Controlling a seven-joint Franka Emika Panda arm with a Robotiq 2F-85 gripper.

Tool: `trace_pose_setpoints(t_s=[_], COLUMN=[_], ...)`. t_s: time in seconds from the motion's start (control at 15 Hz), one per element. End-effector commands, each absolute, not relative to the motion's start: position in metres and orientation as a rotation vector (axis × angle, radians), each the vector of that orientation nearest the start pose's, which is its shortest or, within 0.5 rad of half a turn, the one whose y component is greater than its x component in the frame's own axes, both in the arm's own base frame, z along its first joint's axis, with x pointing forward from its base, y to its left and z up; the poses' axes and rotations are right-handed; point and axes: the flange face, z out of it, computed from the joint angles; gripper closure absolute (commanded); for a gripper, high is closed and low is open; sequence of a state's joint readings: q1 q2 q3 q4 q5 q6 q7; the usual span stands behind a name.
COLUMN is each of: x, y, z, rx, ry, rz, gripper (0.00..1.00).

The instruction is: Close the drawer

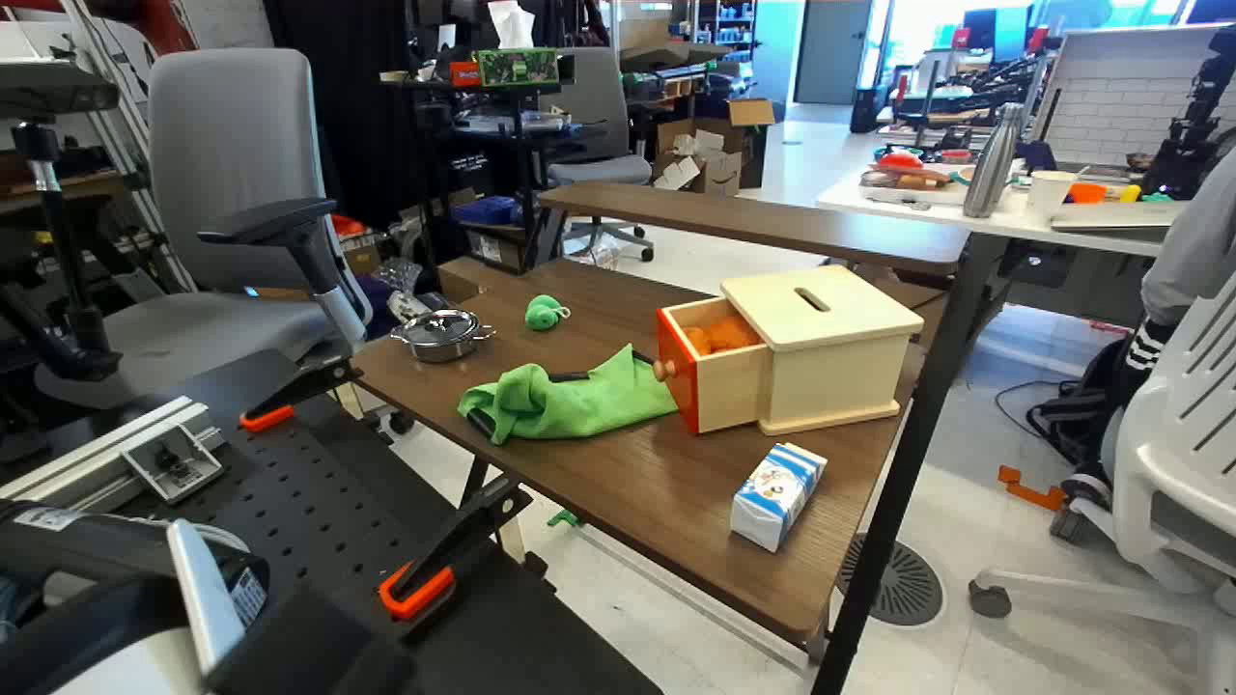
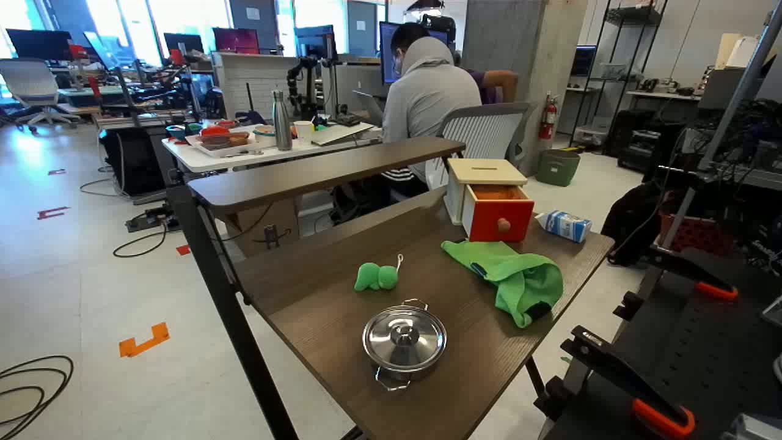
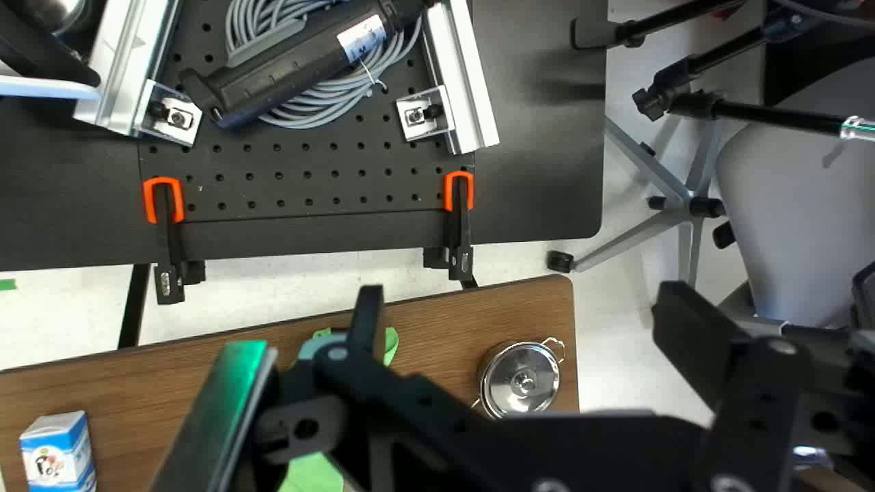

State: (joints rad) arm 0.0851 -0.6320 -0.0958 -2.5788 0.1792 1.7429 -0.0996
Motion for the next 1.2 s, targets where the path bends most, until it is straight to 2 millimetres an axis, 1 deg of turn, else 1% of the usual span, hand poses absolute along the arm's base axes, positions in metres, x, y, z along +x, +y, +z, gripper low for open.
trace_pose_setpoints(t_s=[0.0,0.6,0.67,0.73,0.8,0.93,1.07,1.13], x=[0.333,0.333,0.333,0.337,0.341,0.355,0.374,0.386], y=[0.012,0.012,0.015,0.017,0.018,0.018,0.015,0.011], z=[0.451,0.451,0.452,0.451,0.449,0.442,0.433,0.426], rx=[-2.888,-2.888,-2.896,-2.905,-2.915,-2.926,-2.928,-2.930], ry=[-0.093,-0.093,-0.077,-0.036,-0.012,0.078,0.209,0.282], rz=[0.287,0.286,0.293,0.268,0.278,0.258,0.183,0.153], gripper=[0.00,0.00,0.00,0.00,0.00,0.00,0.00,0.00])
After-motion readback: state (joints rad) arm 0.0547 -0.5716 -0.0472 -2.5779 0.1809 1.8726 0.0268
